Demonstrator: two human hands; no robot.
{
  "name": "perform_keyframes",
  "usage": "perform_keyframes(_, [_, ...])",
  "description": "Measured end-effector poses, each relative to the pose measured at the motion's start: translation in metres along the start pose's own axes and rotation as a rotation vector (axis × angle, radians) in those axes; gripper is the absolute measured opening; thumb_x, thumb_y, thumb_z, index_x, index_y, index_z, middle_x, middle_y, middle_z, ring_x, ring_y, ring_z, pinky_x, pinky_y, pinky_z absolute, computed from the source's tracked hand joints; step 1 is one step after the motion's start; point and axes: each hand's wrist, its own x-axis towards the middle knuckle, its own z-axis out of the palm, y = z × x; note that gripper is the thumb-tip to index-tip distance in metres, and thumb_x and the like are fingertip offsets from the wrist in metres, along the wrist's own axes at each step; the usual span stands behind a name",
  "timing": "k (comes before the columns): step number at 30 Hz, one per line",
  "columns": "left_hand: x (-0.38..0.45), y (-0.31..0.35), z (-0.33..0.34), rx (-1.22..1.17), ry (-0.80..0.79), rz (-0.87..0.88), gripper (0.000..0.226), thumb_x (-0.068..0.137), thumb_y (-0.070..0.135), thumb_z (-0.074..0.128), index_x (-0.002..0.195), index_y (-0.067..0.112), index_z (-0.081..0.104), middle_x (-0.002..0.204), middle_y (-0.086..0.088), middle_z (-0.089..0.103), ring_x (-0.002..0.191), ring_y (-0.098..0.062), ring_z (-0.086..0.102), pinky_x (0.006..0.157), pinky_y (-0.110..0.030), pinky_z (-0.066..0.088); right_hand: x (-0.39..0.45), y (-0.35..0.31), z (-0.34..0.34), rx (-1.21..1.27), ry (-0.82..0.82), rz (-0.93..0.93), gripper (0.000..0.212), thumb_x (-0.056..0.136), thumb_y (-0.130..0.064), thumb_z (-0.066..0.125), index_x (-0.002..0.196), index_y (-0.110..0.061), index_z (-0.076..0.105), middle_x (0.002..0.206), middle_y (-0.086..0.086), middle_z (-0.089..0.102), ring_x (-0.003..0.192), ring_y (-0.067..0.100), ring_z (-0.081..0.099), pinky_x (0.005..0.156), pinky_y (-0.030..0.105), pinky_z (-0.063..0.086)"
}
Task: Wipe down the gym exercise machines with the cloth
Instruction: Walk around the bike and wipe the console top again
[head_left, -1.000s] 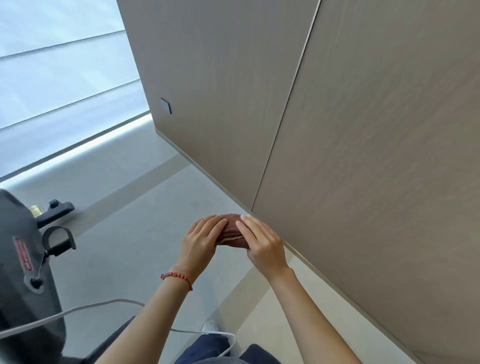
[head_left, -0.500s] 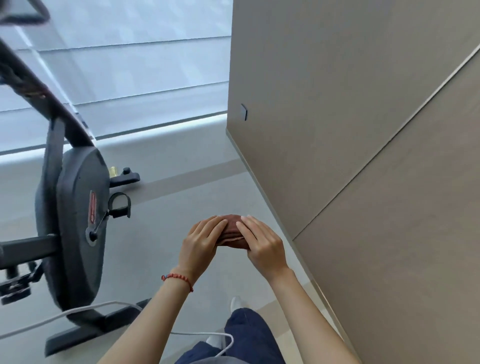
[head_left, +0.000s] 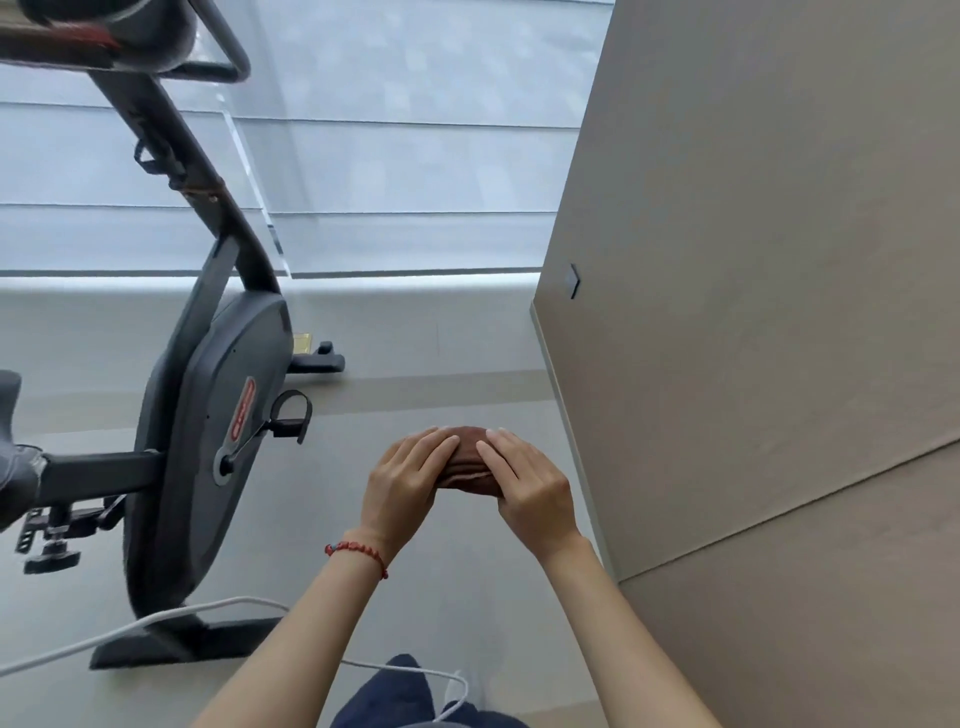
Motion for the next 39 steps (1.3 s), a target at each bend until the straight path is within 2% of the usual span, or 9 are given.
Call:
perform_keyframes(4, [0.022, -0.022, 0.007, 0.024, 0.014, -0.017, 0.037, 0.079, -0.003, 0.05, 0.114, 0.008, 0.053, 0.11, -0.012, 0.067, 0.105, -0.023, 0.056, 0.087, -0.032, 0.046, 0.024, 0.016, 0.023, 0.042, -0.01, -0.01, 0.047, 0.098, 0.001, 0.029, 0.097, -0.003, 0.075, 0.103, 0.011, 0.072, 0.095, 0.026, 0.071, 0.08, 0.034, 0.058])
perform_keyframes(8, [0.046, -0.059, 0.017, 0.048, 0.029, -0.026, 0.039, 0.078, -0.003, 0.053, 0.115, 0.008, 0.053, 0.111, -0.011, 0.067, 0.106, -0.023, 0.057, 0.091, -0.031, 0.046, 0.057, 0.033, 0.056, 0.058, -0.022, -0.029, 0.034, 0.088, 0.005, 0.044, 0.098, -0.003, 0.075, 0.105, 0.012, 0.072, 0.096, 0.027, 0.07, 0.081, 0.034, 0.058])
perform_keyframes(13, [0.087, -0.122, 0.03, 0.053, 0.046, -0.03, 0.044, 0.074, -0.007, 0.059, 0.115, 0.007, 0.054, 0.112, -0.011, 0.066, 0.106, -0.023, 0.056, 0.09, -0.033, 0.047, 0.11, 0.052, 0.109, 0.059, -0.015, -0.046, 0.044, 0.098, 0.001, 0.031, 0.099, -0.004, 0.074, 0.106, 0.011, 0.072, 0.097, 0.026, 0.07, 0.08, 0.033, 0.058])
perform_keyframes(16, [0.115, -0.159, 0.033, 0.051, 0.051, -0.031, 0.038, 0.078, -0.003, 0.056, 0.115, 0.007, 0.054, 0.111, -0.012, 0.066, 0.103, -0.024, 0.058, 0.088, -0.034, 0.048, 0.146, 0.061, 0.139, 0.046, -0.017, -0.053, 0.041, 0.093, 0.004, 0.035, 0.099, -0.004, 0.075, 0.104, 0.011, 0.072, 0.096, 0.026, 0.07, 0.076, 0.032, 0.058])
perform_keyframes(20, [0.145, -0.204, 0.037, 0.051, 0.064, -0.033, 0.041, 0.077, -0.003, 0.06, 0.116, 0.008, 0.053, 0.11, -0.013, 0.067, 0.102, -0.024, 0.057, 0.087, -0.035, 0.048, 0.187, 0.072, 0.174, 0.046, 0.017, -0.067, 0.046, 0.098, 0.001, 0.029, 0.097, -0.004, 0.075, 0.103, 0.011, 0.072, 0.094, 0.027, 0.071, 0.077, 0.034, 0.058])
perform_keyframes(26, [0.182, -0.254, 0.04, 0.071, 0.095, -0.029, 0.037, 0.079, -0.001, 0.059, 0.115, 0.007, 0.053, 0.109, -0.013, 0.067, 0.103, -0.023, 0.056, 0.088, -0.033, 0.046, 0.237, 0.084, 0.212, 0.041, 0.018, -0.078, 0.031, 0.085, 0.006, 0.048, 0.097, -0.003, 0.075, 0.103, 0.012, 0.072, 0.095, 0.027, 0.07, 0.078, 0.035, 0.058])
perform_keyframes(30, [0.205, -0.282, 0.042, 0.112, 0.126, -0.032, 0.029, 0.083, 0.003, 0.053, 0.111, 0.004, 0.061, 0.107, -0.014, 0.068, 0.1, -0.026, 0.06, 0.09, -0.032, 0.045, 0.271, 0.093, 0.233, 0.054, 0.048, -0.105, 0.04, 0.094, 0.005, 0.036, 0.095, -0.003, 0.075, 0.102, 0.012, 0.072, 0.093, 0.027, 0.071, 0.077, 0.033, 0.058])
perform_keyframes(35, [0.234, -0.311, 0.042, 0.141, 0.175, -0.033, 0.036, 0.075, -0.006, 0.069, 0.109, 0.001, 0.062, 0.107, -0.015, 0.068, 0.099, -0.026, 0.061, 0.086, -0.037, 0.051, 0.309, 0.106, 0.258, 0.072, 0.076, -0.142, 0.038, 0.095, 0.004, 0.037, 0.096, -0.002, 0.075, 0.102, 0.012, 0.072, 0.094, 0.028, 0.07, 0.076, 0.035, 0.058])
perform_keyframes(39, [0.262, -0.334, 0.04, 0.197, 0.213, -0.022, 0.029, 0.08, -0.002, 0.058, 0.108, 0.0, 0.064, 0.107, -0.015, 0.067, 0.101, -0.025, 0.058, 0.085, -0.037, 0.051, 0.344, 0.117, 0.275, 0.102, 0.111, -0.174, 0.045, 0.098, 0.001, 0.03, 0.095, -0.002, 0.075, 0.103, 0.012, 0.072, 0.095, 0.028, 0.07, 0.076, 0.035, 0.058])
